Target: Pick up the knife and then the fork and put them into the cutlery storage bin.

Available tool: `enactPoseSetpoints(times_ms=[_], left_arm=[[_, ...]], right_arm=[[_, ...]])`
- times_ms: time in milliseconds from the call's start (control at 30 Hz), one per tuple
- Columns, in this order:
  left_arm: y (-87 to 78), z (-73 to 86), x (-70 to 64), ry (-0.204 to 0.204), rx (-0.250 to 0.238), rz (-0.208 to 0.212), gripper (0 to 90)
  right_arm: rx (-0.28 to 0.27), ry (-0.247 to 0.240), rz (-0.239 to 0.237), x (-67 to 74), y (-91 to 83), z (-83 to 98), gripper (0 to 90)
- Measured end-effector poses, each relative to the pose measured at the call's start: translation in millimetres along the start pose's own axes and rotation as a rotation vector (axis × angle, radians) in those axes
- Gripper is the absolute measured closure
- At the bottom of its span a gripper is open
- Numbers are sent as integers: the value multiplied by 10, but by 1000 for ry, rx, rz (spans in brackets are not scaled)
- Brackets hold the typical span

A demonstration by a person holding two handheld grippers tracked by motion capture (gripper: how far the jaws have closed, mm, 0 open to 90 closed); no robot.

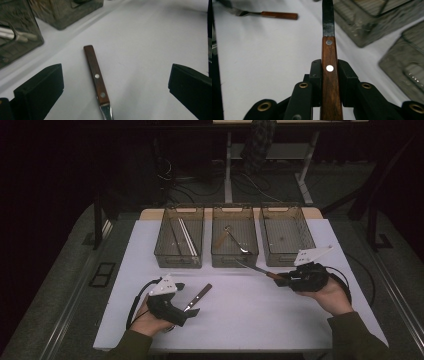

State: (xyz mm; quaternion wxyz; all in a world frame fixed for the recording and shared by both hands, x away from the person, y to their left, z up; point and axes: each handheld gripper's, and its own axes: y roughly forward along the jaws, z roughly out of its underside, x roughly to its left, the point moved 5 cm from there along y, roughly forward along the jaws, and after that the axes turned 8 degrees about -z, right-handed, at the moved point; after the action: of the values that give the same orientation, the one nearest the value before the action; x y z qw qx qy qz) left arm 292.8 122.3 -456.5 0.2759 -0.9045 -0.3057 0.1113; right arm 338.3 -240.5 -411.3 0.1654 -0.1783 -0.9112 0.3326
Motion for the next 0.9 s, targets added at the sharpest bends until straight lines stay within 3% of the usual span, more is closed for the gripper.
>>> enactPoseSetpoints(times_ms=[400, 900], left_arm=[[4, 24, 33, -24, 4, -12, 0], [14, 23, 11, -15, 7, -4, 0]], right_arm=[[-119, 129, 121, -359, -253, -111, 752], [-110, 287, 319, -985, -409, -245, 751]])
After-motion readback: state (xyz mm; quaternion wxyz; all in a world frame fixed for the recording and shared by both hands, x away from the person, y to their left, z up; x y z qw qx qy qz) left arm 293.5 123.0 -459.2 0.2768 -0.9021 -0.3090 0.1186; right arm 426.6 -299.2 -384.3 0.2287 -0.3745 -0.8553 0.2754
